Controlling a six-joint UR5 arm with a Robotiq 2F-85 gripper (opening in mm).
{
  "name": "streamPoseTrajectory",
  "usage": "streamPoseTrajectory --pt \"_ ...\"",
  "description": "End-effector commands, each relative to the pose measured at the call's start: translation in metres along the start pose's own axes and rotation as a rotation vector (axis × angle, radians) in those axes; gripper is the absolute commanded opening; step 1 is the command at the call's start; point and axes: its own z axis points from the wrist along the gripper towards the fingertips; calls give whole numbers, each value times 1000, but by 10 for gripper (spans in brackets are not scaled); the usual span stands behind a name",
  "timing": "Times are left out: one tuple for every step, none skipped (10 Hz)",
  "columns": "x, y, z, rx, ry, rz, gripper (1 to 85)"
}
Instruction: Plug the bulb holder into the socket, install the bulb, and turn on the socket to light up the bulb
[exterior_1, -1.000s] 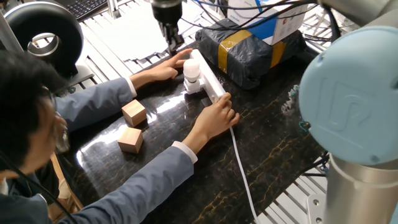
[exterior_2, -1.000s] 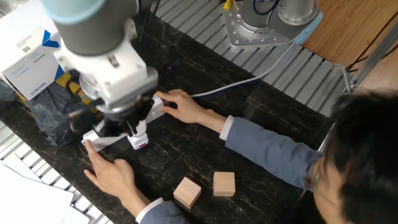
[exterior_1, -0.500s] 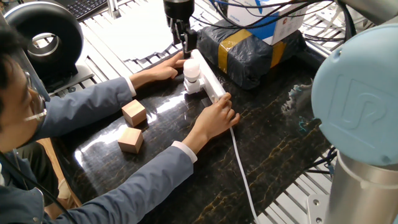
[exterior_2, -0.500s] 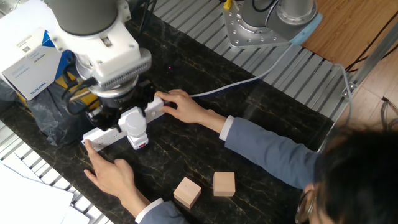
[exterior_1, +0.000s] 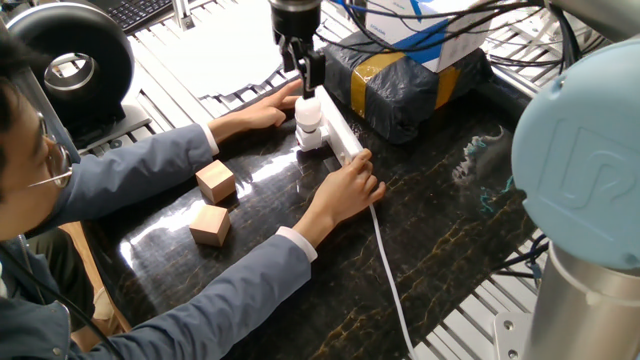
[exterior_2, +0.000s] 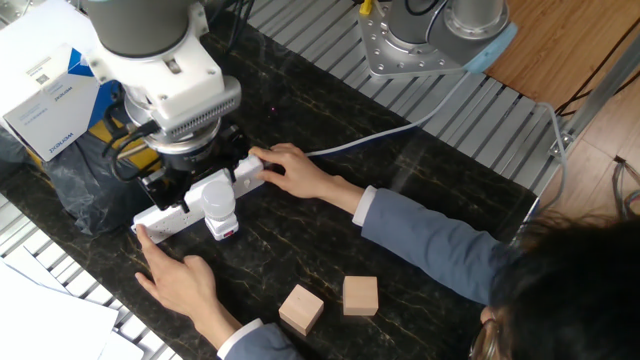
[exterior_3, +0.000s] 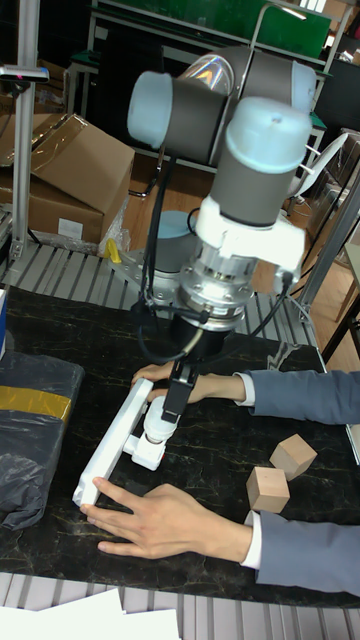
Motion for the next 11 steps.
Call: streamPoseTrajectory --pt "1 4 17 -2 -28 2 693" --pt "2 4 26 11 -19 22 657" --pt "-2 9 33 -8 -24 36 647" --pt "-5 17 30 -35 -21 51 647" --pt "-4 22 26 -51 -9 68 640" --pt "-8 23 19 -63 -10 77 633" --pt "-7 21 8 -66 10 86 627" --pt "-6 17 6 -55 19 79 620" --pt "-10 17 6 -59 5 74 623" --pt "-5 10 6 -29 22 65 627" --pt "-10 11 6 -36 3 76 627"
